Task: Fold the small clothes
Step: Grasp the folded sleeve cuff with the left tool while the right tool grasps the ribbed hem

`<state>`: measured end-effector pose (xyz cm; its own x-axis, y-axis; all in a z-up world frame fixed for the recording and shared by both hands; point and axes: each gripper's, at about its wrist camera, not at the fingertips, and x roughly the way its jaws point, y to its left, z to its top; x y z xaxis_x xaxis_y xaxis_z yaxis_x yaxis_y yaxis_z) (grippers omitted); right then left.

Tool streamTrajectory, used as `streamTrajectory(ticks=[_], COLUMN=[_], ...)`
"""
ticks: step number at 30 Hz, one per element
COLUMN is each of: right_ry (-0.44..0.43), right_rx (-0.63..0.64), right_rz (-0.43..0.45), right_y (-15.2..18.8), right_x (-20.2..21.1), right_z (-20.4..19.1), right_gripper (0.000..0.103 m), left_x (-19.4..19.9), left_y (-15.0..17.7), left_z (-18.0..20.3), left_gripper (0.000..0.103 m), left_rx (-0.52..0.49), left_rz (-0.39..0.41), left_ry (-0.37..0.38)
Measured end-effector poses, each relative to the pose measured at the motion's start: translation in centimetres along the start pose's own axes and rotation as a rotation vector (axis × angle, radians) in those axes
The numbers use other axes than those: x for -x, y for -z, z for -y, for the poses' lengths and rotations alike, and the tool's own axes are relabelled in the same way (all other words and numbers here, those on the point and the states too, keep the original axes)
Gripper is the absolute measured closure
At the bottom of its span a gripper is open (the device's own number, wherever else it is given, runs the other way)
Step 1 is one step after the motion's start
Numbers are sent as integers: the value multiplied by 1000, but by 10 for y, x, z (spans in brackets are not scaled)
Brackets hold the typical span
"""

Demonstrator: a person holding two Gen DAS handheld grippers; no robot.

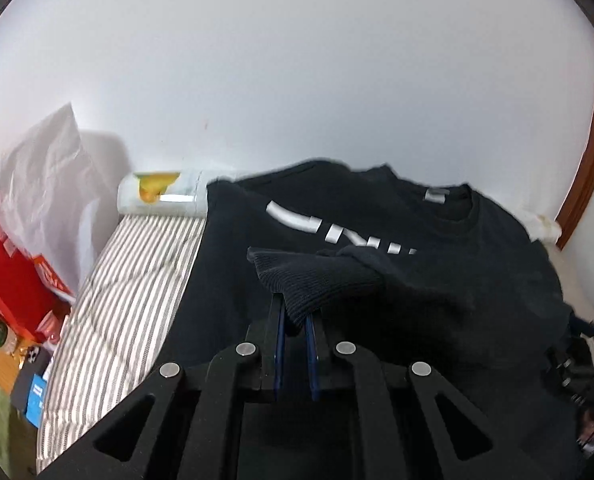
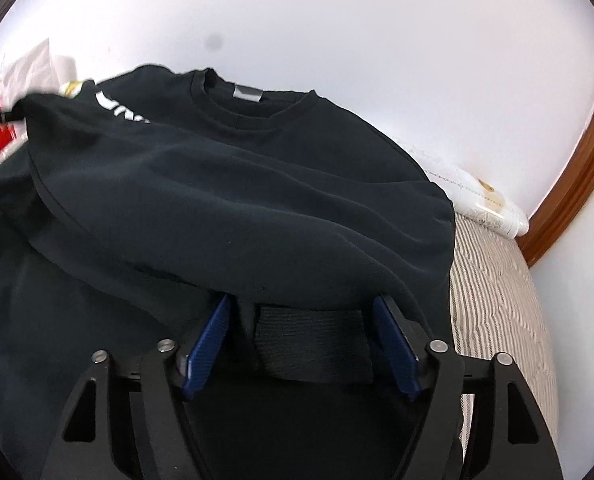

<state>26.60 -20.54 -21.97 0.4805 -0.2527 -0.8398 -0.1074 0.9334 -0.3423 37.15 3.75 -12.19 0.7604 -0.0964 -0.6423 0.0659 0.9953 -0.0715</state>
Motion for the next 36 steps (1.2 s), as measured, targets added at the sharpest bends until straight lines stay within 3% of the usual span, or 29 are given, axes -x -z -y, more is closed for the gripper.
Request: streamTrajectory(ticks=[7, 14, 21, 24, 26, 27, 28, 36], right_ry=[-3, 11, -40, -20, -6, 1, -12, -15], right_rx=[-106, -178, -117, -92, -92, -96, -96, -119], right_rz=[27, 146, 7, -9, -22, -22, -16, 192], right_y=[-7, -20, -24, -18, -15, -16, -17, -38], right_x=[0, 36, 1, -5, -6, -4, 1, 76], right_z=[21, 44, 28, 20, 19, 22, 25, 67], right_gripper=[37, 37, 37, 37, 50, 76, 84, 90], left_x=[23, 32, 48, 53, 54, 54, 53, 44], left_y=[-18, -24, -35, -39, -39, -39, -38, -33], left_z=[8, 16, 25, 28, 29, 29, 29, 30], left_gripper=[94, 94, 94, 94, 94, 94, 94, 94], left_rx=[-15, -21, -25, -36, -49, -52, -55, -76], left_rz=[85, 109, 150, 156, 158, 155, 150, 140], left_ry=[8, 27, 42, 37, 31, 28, 24, -3])
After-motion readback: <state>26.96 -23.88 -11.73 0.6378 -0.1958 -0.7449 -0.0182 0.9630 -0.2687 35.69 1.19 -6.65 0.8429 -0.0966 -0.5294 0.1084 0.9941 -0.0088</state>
